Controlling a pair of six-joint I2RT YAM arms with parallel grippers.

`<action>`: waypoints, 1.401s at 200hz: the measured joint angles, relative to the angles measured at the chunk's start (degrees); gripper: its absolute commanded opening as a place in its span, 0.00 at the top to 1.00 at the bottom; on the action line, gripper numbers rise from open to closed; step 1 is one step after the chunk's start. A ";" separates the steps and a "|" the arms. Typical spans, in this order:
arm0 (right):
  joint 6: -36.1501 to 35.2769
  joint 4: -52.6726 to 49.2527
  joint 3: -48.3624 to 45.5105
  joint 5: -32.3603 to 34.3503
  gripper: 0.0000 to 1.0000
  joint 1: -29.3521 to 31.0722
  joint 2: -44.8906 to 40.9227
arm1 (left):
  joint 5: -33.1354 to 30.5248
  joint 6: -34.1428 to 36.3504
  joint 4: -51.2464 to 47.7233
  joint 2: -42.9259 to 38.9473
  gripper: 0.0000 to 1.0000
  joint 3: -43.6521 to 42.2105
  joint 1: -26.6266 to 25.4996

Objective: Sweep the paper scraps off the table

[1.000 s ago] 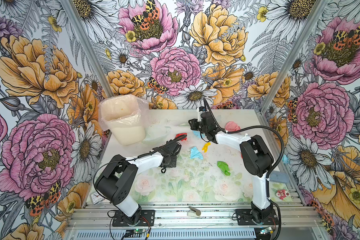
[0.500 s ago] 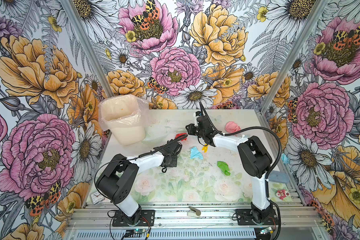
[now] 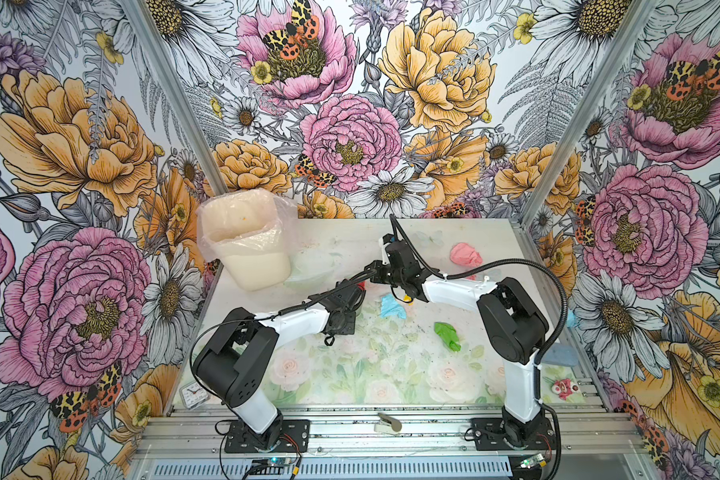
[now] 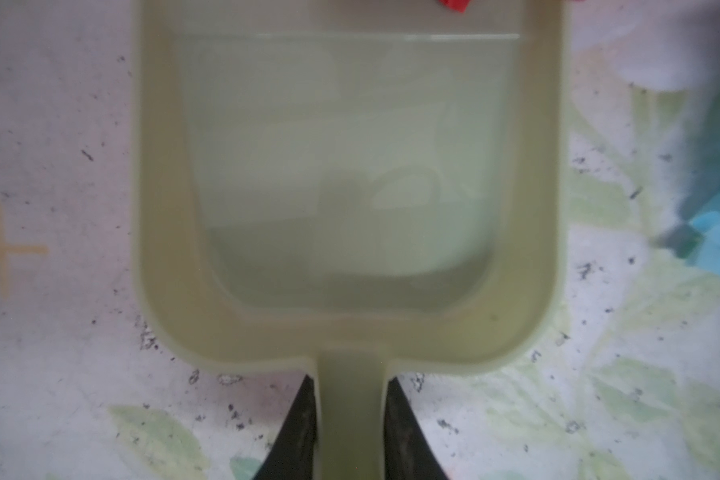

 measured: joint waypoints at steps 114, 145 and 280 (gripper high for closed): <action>0.96 -7.65 -4.24 -1.46 1.00 2.40 -6.51 | 0.02 -0.02 0.35 0.00 1.00 0.00 -0.07; 0.35 -8.90 -4.28 -1.36 1.00 1.40 -7.50 | -0.02 -0.02 0.55 0.00 1.00 -0.02 -0.42; -2.43 -10.43 -2.62 -3.37 1.00 -7.48 -11.76 | -0.90 -0.04 1.11 -3.23 1.00 -0.61 -0.81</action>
